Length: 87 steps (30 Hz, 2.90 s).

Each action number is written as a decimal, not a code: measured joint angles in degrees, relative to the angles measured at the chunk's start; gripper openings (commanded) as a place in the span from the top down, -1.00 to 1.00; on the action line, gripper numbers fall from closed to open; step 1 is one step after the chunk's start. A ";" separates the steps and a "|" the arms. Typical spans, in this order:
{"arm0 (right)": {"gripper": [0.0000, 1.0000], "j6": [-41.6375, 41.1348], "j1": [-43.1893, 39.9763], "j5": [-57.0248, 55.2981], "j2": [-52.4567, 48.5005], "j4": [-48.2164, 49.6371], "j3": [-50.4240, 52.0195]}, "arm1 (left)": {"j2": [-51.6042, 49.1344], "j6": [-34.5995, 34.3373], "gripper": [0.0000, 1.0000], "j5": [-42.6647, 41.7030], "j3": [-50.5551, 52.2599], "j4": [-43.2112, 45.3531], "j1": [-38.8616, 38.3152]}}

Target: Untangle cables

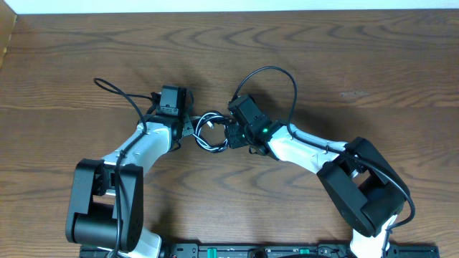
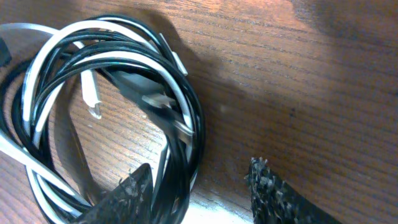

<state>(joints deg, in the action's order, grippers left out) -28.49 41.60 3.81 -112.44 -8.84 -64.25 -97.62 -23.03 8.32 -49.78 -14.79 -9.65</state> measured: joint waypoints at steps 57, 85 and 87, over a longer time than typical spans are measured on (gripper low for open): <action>-0.06 0.02 -0.04 -0.98 0.00 0.07 -0.02 | 10.64 8.04 -0.50 -22.10 -0.11 -5.81 3.15; -0.06 0.02 -0.02 -0.85 0.00 0.11 -0.02 | -2.64 7.87 -0.16 -26.58 -1.68 1.95 3.06; -0.05 0.02 -0.02 -0.83 0.00 0.11 -0.02 | -2.64 7.87 -0.16 -26.01 -1.68 1.95 2.89</action>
<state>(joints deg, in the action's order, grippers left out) -28.47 41.58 2.98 -112.44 -8.73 -64.27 -100.27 -15.16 -17.69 -51.46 -12.84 -6.76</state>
